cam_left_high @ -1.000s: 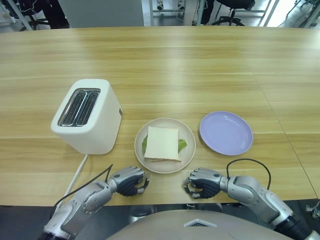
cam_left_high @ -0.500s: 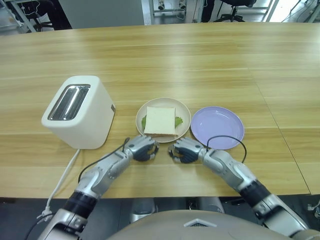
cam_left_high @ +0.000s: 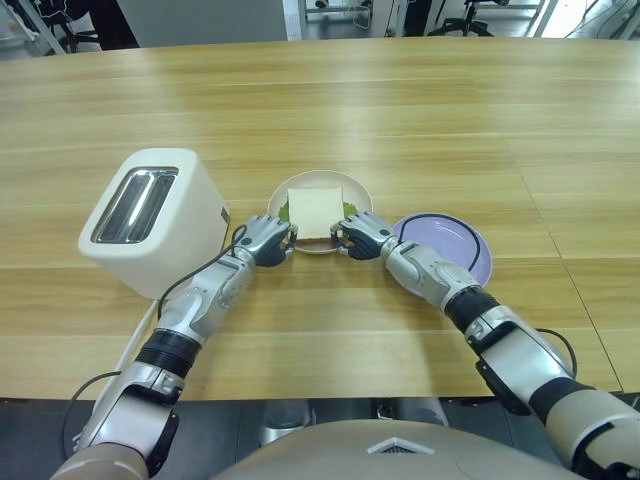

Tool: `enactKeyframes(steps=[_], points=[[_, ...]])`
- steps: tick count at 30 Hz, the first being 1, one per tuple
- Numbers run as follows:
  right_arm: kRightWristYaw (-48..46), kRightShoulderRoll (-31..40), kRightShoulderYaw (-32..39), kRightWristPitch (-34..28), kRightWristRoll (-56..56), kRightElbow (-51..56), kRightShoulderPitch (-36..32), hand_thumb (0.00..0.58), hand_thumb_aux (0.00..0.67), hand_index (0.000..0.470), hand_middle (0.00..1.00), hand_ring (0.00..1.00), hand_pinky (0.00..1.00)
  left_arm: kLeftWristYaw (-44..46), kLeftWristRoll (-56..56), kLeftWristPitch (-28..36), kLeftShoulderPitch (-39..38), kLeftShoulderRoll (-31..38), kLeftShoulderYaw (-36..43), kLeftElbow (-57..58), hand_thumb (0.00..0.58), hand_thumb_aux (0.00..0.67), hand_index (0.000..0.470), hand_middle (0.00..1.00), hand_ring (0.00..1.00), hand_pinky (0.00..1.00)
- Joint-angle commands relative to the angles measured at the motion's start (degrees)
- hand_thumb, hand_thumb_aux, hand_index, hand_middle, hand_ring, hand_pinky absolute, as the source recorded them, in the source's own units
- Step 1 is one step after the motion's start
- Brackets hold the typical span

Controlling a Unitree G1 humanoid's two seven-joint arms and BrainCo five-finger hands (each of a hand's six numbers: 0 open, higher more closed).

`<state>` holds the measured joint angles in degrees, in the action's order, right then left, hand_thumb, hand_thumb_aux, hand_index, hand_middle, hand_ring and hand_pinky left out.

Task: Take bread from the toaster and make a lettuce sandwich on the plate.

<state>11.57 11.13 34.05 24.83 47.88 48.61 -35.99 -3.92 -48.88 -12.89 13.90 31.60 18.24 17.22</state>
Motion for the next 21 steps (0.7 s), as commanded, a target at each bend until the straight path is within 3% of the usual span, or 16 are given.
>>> enactKeyframes(steps=[1, 2, 3, 4, 5, 6, 7, 8, 9, 11, 17, 21], points=[[-0.9, 1.2, -2.4, 5.5, -5.9, -7.4, 4.0, 0.580, 0.670, 0.460, 1.00, 1.00, 1.00, -1.5, 6.5, -1.3, -5.5, -0.2, -4.6, -7.8, 0.482, 0.394, 0.271, 1.00, 1.00, 1.00], [-2.9, 1.2, -4.1, 7.6, -10.5, -11.2, 6.4, 0.580, 0.670, 0.460, 1.00, 1.00, 1.00, -1.5, 10.1, -1.9, -7.9, -1.1, -6.8, -11.7, 0.000, 0.000, 0.000, 1.00, 1.00, 1.00], [-4.7, 1.3, -5.6, 9.8, -15.2, -15.5, 8.7, 0.580, 0.670, 0.460, 1.00, 1.00, 1.00, -1.5, 14.0, -2.8, -10.3, -2.0, -9.1, -15.7, 0.000, 0.000, 0.000, 0.92, 0.92, 0.92], [-7.2, 1.5, -6.8, 11.6, -20.4, -20.1, 11.3, 0.476, 0.386, 0.265, 0.81, 0.81, 0.81, -1.3, 18.4, -4.0, -12.7, -3.0, -11.1, -19.5, 0.000, 0.000, 0.000, 0.52, 0.52, 0.52], [-10.9, 1.7, -8.0, 11.5, -27.5, -25.9, 14.5, 0.000, 0.000, 0.000, 0.50, 0.50, 0.50, 0.0, 25.1, -5.1, -15.6, -4.7, -13.2, -23.9, 0.000, 0.000, 0.000, 0.48, 0.48, 0.48], [-14.0, 2.0, -8.9, 10.8, -34.2, -31.4, 17.5, 0.000, 0.000, 0.000, 0.00, 0.00, 0.00, 1.4, 32.0, -5.9, -18.3, -6.1, -14.7, -27.9, 0.000, 0.000, 0.000, 0.45, 0.45, 0.45], [-16.7, 2.4, -9.9, 9.6, -41.4, -37.3, 20.6, 0.000, 0.000, 0.000, 0.00, 0.00, 0.00, 2.7, 39.5, -7.5, -21.0, -7.6, -16.0, -32.2, 0.000, 0.000, 0.000, 0.31, 0.31, 0.31], [-18.7, 2.7, -10.9, 8.3, -46.9, -42.1, 23.0, 0.000, 0.000, 0.000, 0.00, 0.00, 0.00, 3.7, 45.4, -8.3, -23.2, -9.0, -16.9, -35.6, 0.000, 0.000, 0.000, 0.27, 0.27, 0.27], [-20.2, 3.3, -12.1, 6.6, -51.5, -46.4, 25.1, 0.000, 0.000, 0.000, 0.00, 0.00, 0.00, 4.9, 51.0, -8.1, -25.2, -10.2, -17.6, -38.7, 0.000, 0.000, 0.000, 0.15, 0.15, 0.15], [-23.6, 4.7, -14.8, 2.9, -61.8, -53.8, 29.2, 0.000, 0.000, 0.000, 0.00, 0.00, 0.00, 7.3, 61.0, -9.1, -29.3, -12.1, -18.2, -43.9, 0.000, 0.000, 0.000, 0.00, 0.00, 0.00], [-37.0, 6.4, -22.0, -3.1, -86.5, -62.7, 37.7, 0.000, 0.000, 0.000, 0.00, 0.00, 0.00, 15.9, 78.7, -12.8, -35.4, -17.3, -17.3, -47.0, 0.000, 0.000, 0.000, 0.00, 0.00, 0.00], [-43.6, 4.7, -24.9, -5.1, -93.2, -64.2, 40.2, 0.000, 0.000, 0.000, 0.00, 0.00, 0.00, 21.3, 85.6, -12.2, -37.4, -17.9, -17.4, -48.6, 0.000, 0.000, 0.000, 0.00, 0.00, 0.00]])
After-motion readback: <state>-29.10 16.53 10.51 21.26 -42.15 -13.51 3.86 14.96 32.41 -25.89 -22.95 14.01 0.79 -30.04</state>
